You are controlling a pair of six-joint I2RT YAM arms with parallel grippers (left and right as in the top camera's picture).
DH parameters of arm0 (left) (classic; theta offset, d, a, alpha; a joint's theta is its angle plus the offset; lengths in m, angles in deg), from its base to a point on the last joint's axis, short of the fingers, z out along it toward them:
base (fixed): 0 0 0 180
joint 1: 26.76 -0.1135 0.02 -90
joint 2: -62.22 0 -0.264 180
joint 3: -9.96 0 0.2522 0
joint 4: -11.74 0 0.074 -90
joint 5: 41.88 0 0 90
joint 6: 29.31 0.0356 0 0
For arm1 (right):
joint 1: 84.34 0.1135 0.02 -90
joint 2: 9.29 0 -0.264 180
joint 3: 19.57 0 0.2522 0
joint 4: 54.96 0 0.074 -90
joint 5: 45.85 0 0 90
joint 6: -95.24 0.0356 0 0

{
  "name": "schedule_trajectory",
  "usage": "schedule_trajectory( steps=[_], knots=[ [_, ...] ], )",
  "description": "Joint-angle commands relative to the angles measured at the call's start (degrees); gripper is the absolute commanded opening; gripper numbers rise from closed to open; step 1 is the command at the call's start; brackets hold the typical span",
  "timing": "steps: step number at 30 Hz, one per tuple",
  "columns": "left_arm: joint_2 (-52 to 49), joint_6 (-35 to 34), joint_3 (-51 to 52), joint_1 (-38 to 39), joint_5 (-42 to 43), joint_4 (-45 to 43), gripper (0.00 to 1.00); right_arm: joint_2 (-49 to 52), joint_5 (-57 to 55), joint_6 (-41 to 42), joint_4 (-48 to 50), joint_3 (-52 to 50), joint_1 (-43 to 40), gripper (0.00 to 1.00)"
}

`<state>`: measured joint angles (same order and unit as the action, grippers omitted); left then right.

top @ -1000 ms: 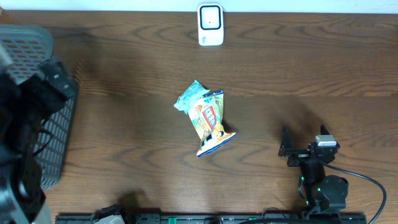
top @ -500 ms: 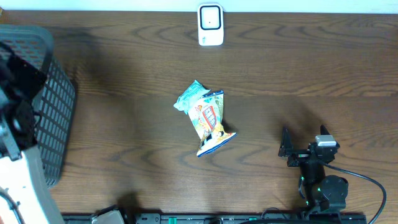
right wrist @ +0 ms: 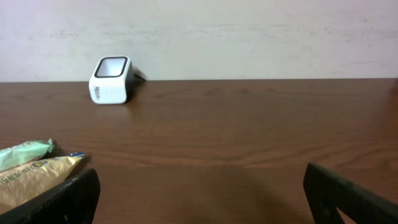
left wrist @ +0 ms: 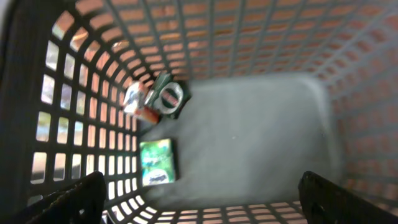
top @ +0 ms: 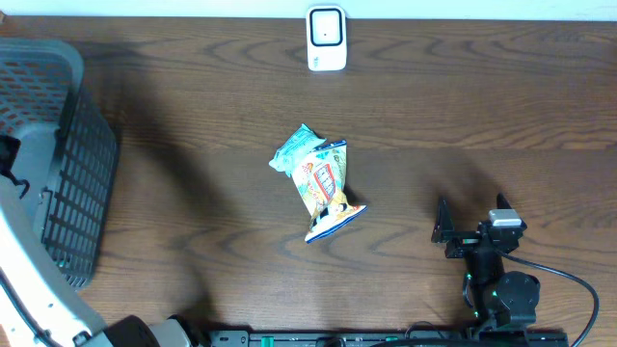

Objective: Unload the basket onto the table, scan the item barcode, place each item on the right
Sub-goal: 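Lower the left gripper into the basket toward the green tissue box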

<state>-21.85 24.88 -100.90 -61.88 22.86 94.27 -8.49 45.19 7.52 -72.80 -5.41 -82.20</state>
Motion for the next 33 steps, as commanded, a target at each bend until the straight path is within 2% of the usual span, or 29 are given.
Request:
schedule_trajectory(
  steps=[1,13,16,20,27,33],
  knots=[
    [-2.9,-1.9,3.1,-1.9,-1.2,0.4,0.98,0.0,-0.3,-0.7,-0.2,-0.1,0.6,0.99],
    [-13.6,-5.0,8.8,-10.3,-0.9,0.0,0.98,0.0,-0.3,-0.7,-0.2,-0.1,0.6,0.99],
    [-17.1,-4.9,8.8,-10.8,0.7,0.0,0.98,0.0,-0.3,-0.7,-0.2,-0.1,0.6,0.99],
    [-21.4,-1.0,8.8,-10.8,3.8,0.0,0.98,0.0,-0.3,-0.7,-0.2,-0.1,0.6,0.99],
    [-26.9,-1.1,9.1,-10.8,3.8,1.7,0.98,0.0,-0.3,-0.7,-0.2,-0.1,0.6,0.99],
    [-27.6,-1.2,13.2,-10.8,3.8,-0.2,0.98,0.0,-0.3,-0.7,-0.2,-0.1,0.6,0.99]
  ],
)
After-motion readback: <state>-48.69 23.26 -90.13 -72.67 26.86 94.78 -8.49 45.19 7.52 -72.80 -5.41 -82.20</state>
